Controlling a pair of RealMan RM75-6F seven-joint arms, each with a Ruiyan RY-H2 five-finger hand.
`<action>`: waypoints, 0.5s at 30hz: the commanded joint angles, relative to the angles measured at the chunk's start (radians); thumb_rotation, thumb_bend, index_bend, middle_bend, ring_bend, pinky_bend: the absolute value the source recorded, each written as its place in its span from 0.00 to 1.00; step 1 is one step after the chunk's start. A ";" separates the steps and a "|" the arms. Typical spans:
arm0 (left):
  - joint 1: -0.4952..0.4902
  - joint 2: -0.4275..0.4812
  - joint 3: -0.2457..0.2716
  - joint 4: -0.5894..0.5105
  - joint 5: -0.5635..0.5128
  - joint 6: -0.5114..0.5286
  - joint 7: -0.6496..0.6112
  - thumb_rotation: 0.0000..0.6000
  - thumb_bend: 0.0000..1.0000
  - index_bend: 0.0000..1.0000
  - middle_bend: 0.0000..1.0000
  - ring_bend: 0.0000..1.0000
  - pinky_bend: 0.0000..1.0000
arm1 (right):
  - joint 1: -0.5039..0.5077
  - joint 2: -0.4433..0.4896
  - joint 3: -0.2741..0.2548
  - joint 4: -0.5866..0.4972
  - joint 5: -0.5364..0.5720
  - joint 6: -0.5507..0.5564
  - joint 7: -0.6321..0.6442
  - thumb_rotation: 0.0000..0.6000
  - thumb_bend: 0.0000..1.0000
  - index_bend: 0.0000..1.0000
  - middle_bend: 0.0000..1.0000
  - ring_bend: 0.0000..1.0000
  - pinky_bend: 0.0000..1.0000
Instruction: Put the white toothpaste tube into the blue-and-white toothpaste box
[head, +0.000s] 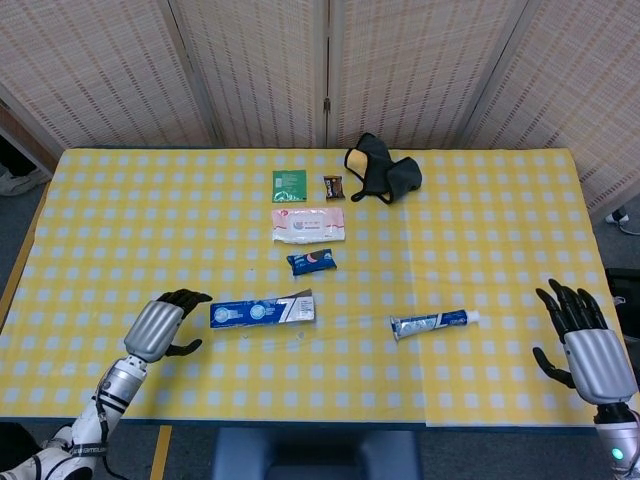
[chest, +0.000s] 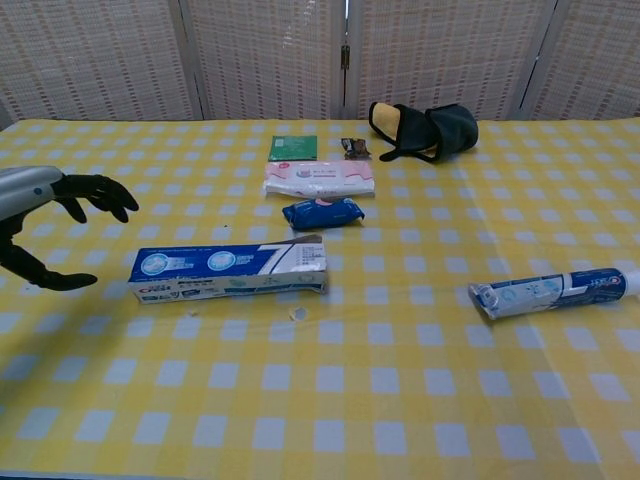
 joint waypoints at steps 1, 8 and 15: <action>-0.036 -0.038 -0.012 0.025 -0.012 -0.034 -0.008 1.00 0.27 0.25 0.32 0.21 0.30 | 0.002 0.001 0.002 0.000 0.008 -0.007 0.004 1.00 0.36 0.00 0.00 0.00 0.00; -0.109 -0.120 -0.045 0.098 -0.062 -0.105 -0.043 1.00 0.27 0.25 0.32 0.21 0.29 | 0.007 0.008 0.009 0.000 0.031 -0.024 0.018 1.00 0.36 0.00 0.00 0.00 0.00; -0.168 -0.196 -0.069 0.176 -0.120 -0.162 -0.049 1.00 0.27 0.25 0.32 0.20 0.29 | 0.003 0.018 0.020 0.005 0.051 -0.020 0.044 1.00 0.36 0.00 0.00 0.00 0.00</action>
